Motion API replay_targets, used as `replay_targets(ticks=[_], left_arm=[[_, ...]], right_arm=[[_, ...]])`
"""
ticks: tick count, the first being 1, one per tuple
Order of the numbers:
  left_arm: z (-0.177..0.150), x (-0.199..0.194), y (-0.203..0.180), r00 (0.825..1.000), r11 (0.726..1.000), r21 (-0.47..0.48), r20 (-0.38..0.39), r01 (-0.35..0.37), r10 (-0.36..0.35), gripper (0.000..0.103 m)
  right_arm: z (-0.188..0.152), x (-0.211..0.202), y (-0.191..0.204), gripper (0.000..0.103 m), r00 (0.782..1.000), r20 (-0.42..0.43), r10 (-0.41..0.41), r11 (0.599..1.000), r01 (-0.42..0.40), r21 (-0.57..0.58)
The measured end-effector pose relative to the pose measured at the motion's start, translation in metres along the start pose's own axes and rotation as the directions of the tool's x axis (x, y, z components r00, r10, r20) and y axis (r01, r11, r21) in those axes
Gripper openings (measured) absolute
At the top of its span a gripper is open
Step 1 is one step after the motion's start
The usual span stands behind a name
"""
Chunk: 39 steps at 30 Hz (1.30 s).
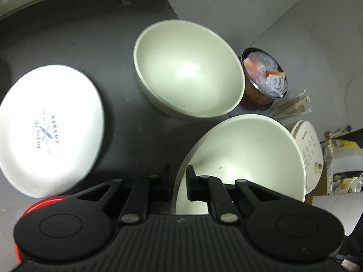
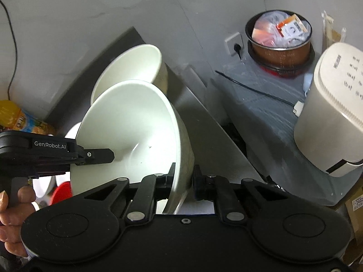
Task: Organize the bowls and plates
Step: 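Lift the cream bowl with the right gripper over the red bowl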
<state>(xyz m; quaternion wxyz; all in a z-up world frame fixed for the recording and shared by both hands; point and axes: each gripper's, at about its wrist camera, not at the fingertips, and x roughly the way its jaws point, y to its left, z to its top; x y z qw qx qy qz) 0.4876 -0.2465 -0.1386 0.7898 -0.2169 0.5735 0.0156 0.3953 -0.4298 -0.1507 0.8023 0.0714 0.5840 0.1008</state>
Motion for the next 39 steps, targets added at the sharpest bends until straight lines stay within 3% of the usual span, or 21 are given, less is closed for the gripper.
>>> replay_targets(ticks=[6, 22, 39], left_arm=[[-0.001, -0.032, 0.013, 0.998, 0.999, -0.03, 0.042, 0.042, -0.041, 0.01], [-0.016, -0.112, 0.071, 0.985, 0.994, -0.081, 0.157, 0.08, -0.066, 0.009], [-0.056, -0.121, 0.123, 0.996, 0.995, -0.083, 0.077, 0.055, -0.048, 0.014]], right_arm=[[0.004, -0.014, 0.015, 0.013, 0.999, 0.034, 0.041, 0.999, -0.042, 0.018], [-0.01, -0.04, 0.088, 0.015, 0.988, 0.094, 0.12, 0.991, -0.114, -0.072], [-0.066, -0.032, 0.126, 0.016, 0.995, 0.038, 0.098, 0.994, -0.095, -0.055]])
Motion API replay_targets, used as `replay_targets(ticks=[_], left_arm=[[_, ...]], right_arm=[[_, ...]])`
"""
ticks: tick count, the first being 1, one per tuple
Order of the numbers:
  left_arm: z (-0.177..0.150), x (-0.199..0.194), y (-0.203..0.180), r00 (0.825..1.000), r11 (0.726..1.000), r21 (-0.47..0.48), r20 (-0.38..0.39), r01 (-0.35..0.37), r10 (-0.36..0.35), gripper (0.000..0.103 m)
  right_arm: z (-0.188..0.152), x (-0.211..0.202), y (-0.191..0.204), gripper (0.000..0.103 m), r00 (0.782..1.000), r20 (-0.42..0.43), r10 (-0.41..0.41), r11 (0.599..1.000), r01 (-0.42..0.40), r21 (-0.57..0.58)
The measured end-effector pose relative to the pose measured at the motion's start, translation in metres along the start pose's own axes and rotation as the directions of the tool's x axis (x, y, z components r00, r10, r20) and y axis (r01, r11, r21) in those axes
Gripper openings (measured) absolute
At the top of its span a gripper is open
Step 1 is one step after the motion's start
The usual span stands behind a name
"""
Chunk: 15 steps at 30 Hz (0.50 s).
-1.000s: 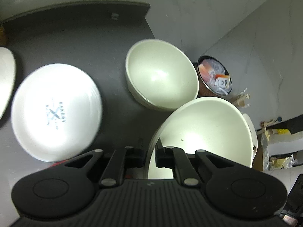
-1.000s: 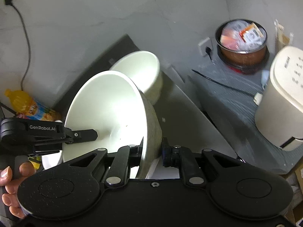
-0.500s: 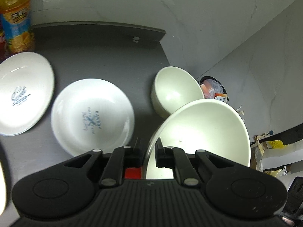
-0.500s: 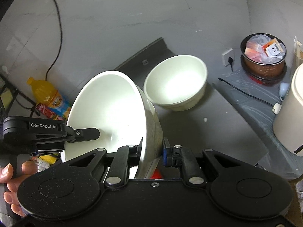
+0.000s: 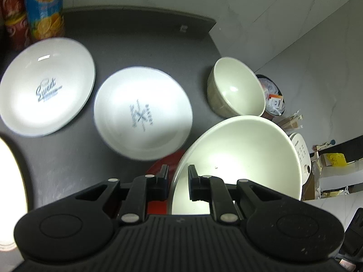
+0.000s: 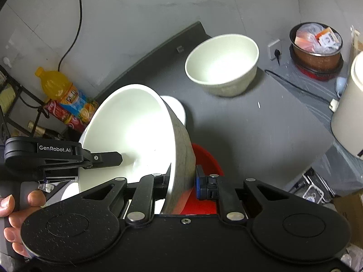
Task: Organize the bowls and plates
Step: 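Lift the cream bowl with the right gripper over the red bowl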
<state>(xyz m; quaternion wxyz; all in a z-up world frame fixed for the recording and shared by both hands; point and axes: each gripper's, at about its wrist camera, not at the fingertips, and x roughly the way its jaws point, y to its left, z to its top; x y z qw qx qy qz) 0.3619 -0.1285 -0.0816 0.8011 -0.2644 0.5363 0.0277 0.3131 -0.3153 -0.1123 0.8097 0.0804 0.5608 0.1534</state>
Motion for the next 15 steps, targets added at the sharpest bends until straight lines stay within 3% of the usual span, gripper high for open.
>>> replay_targets(ticks=[10, 15], left_arm=[[-0.022, 0.02, 0.021, 0.998, 1.0, -0.011, -0.054, -0.024, 0.024, 0.015], [-0.026, 0.02, 0.023, 0.999, 0.999, -0.021, -0.04, -0.028, 0.027, 0.027]], right_arm=[[-0.025, 0.015, -0.007, 0.016, 0.998, -0.053, -0.027, 0.999, 0.028, 0.019], [-0.029, 0.026, -0.009, 0.016, 0.997, -0.066, -0.049, 0.999, 0.049, 0.004]])
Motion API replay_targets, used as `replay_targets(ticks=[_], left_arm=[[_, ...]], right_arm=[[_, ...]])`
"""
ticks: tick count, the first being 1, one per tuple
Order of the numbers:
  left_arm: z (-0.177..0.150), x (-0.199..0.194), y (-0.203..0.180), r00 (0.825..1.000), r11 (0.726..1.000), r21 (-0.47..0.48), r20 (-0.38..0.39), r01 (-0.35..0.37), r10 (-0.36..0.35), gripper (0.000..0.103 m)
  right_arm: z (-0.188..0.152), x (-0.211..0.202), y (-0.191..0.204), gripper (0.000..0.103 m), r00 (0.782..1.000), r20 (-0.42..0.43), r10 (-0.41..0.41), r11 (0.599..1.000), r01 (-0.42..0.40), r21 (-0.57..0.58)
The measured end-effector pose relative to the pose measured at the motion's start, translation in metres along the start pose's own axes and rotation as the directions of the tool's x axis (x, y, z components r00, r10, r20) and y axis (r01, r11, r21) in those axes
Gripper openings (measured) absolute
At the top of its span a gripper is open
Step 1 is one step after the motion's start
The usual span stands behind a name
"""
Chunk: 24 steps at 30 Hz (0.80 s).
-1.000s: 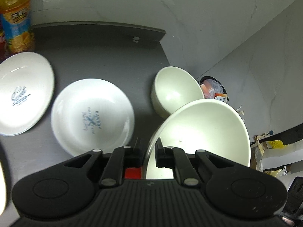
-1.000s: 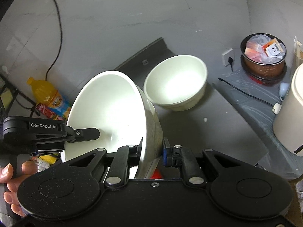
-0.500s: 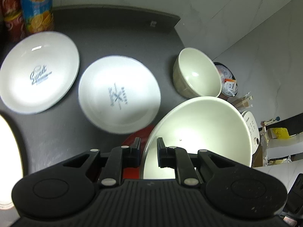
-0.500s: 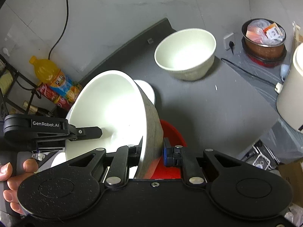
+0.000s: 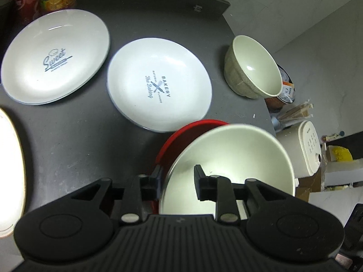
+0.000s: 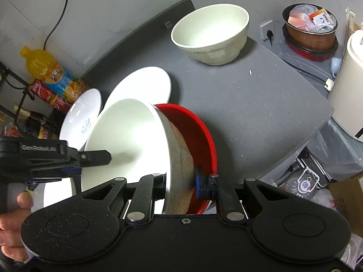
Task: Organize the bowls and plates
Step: 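Lift the cream bowl with the right gripper over the red bowl, then lower the cream bowl into the red bowl and open the right gripper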
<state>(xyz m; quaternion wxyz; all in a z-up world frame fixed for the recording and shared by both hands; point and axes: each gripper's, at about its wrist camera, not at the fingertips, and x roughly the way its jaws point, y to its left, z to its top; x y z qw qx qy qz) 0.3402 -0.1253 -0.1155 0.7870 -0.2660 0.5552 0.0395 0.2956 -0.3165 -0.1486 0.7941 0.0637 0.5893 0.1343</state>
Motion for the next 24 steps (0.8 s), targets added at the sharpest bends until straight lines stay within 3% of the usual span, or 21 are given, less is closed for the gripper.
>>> replay_targets(ticks=[5, 7, 11, 15, 18, 24], left_arm=[[-0.004, -0.007, -0.001, 1.0, 1.0, -0.005, 0.026, -0.005, 0.005, 0.035], [-0.003, -0.011, -0.003, 0.999, 1.0, -0.005, 0.041, -0.008, 0.008, 0.038], [0.0, -0.016, -0.003, 0.997, 0.999, -0.005, 0.062, -0.04, 0.04, 0.053], [0.004, -0.019, -0.005, 0.995, 0.998, -0.014, 0.079, -0.066, 0.067, 0.061], [0.009, -0.02, -0.011, 0.993, 0.997, -0.01, 0.093, -0.078, 0.079, 0.067], [0.02, -0.016, -0.03, 0.99, 0.995, 0.021, 0.108, -0.096, 0.093, 0.069]], right_arm=[[0.003, 0.008, -0.001, 0.017, 1.0, -0.006, -0.012, 0.999, 0.012, -0.03], [0.004, 0.008, 0.002, 0.026, 0.999, 0.009, -0.031, 0.998, 0.032, -0.054], [0.008, 0.007, 0.006, 0.032, 0.999, 0.009, -0.033, 0.995, 0.034, -0.091], [0.016, -0.001, 0.0, 0.035, 1.0, -0.003, 0.003, 0.998, -0.004, -0.068], [0.02, -0.012, -0.002, 0.045, 0.999, 0.01, 0.032, 0.996, -0.031, -0.08], [0.028, -0.023, -0.007, 0.045, 0.999, 0.03, 0.036, 0.993, -0.033, -0.11]])
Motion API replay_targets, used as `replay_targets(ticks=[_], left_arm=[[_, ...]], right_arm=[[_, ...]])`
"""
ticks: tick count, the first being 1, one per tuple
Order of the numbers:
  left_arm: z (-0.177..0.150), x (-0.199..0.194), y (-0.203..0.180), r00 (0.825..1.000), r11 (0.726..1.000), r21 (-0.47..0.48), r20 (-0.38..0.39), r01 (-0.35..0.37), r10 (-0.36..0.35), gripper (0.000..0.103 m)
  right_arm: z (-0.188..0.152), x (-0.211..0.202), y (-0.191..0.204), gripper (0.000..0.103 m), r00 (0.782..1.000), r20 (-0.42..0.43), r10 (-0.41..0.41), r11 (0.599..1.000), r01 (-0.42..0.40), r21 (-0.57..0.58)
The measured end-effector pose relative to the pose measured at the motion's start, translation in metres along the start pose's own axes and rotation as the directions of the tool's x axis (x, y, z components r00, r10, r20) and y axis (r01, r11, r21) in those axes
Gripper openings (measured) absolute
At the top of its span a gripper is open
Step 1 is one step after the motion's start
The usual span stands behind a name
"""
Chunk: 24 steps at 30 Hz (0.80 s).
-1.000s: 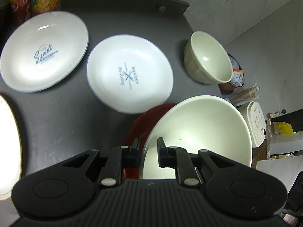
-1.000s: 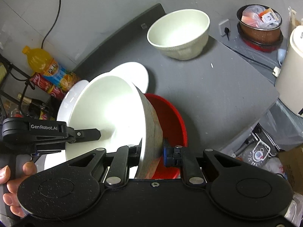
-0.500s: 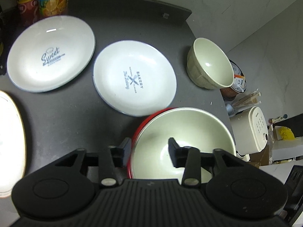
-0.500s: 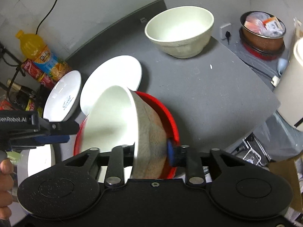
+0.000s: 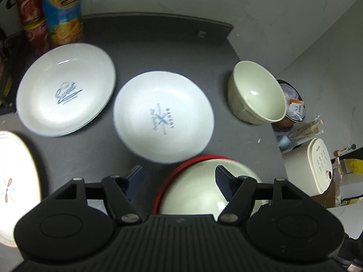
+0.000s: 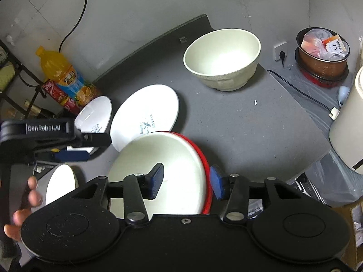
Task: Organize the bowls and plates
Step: 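Lower the cream bowl into the red bowl and open the right gripper, then grasp the rim of the smaller cream bowl with the right gripper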
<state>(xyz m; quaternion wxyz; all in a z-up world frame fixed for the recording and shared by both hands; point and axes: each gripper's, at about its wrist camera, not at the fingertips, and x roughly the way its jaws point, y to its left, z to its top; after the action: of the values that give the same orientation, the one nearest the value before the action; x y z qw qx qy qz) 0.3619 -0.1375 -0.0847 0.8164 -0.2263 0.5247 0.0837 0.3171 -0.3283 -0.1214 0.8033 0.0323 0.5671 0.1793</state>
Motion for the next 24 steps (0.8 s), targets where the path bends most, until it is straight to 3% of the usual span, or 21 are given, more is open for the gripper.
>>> replay_targets(ticks=[5, 8, 10, 12, 24], left_arm=[[0.01, 0.006, -0.017, 1.0, 1.0, -0.005, 0.001, 0.007, -0.007, 0.069], [0.017, 0.012, -0.026, 1.0, 1.0, -0.015, -0.004, 0.009, -0.009, 0.069], [0.021, 0.014, -0.032, 1.0, 1.0, -0.021, 0.007, 0.002, -0.002, 0.07], [0.026, 0.017, -0.039, 1.0, 1.0, -0.025, 0.014, -0.012, 0.012, 0.076], [0.058, 0.05, -0.075, 0.999, 0.998, -0.05, -0.004, -0.04, 0.04, 0.08]], right_arm=[[0.011, -0.007, -0.012, 0.045, 1.0, 0.012, 0.008, 1.0, -0.008, 0.014], [0.021, -0.01, -0.021, 0.054, 1.0, 0.022, 0.017, 1.0, -0.017, 0.005], [0.029, -0.009, -0.029, 0.065, 1.0, 0.025, 0.012, 1.0, -0.012, 0.002], [0.037, -0.006, -0.038, 0.074, 0.999, 0.035, -0.009, 1.0, 0.008, 0.019], [0.088, 0.009, -0.088, 0.074, 0.999, 0.049, -0.02, 0.998, 0.017, 0.068]])
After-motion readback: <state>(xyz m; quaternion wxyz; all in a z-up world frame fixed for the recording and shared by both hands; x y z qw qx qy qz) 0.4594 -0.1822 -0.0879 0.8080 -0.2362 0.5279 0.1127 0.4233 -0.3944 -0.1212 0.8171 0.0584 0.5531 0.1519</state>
